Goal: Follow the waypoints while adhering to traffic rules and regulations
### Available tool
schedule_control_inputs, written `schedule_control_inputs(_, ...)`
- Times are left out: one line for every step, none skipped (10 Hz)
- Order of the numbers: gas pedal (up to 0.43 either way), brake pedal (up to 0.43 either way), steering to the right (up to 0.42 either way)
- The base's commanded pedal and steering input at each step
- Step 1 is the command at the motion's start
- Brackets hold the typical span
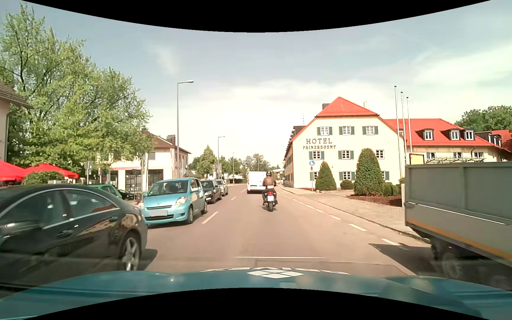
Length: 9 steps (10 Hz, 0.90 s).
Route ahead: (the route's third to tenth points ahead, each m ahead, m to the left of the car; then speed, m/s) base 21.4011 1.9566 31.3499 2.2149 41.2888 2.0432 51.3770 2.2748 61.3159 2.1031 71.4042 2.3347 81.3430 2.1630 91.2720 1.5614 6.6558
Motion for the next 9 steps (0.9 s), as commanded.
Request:
schedule_control_inputs(0.110, 0.000, -0.014)
schedule_control_inputs(0.110, 0.000, -0.014)
schedule_control_inputs(0.110, 0.000, -0.014)
schedule_control_inputs(0.110, 0.000, -0.014)
schedule_control_inputs(0.110, 0.000, -0.014)
schedule_control_inputs(0.110, 0.000, -0.014)
schedule_control_inputs(0.110, 0.000, -0.014)
schedule_control_inputs(0.110, 0.000, -0.014)
schedule_control_inputs(0.110, 0.000, -0.014)
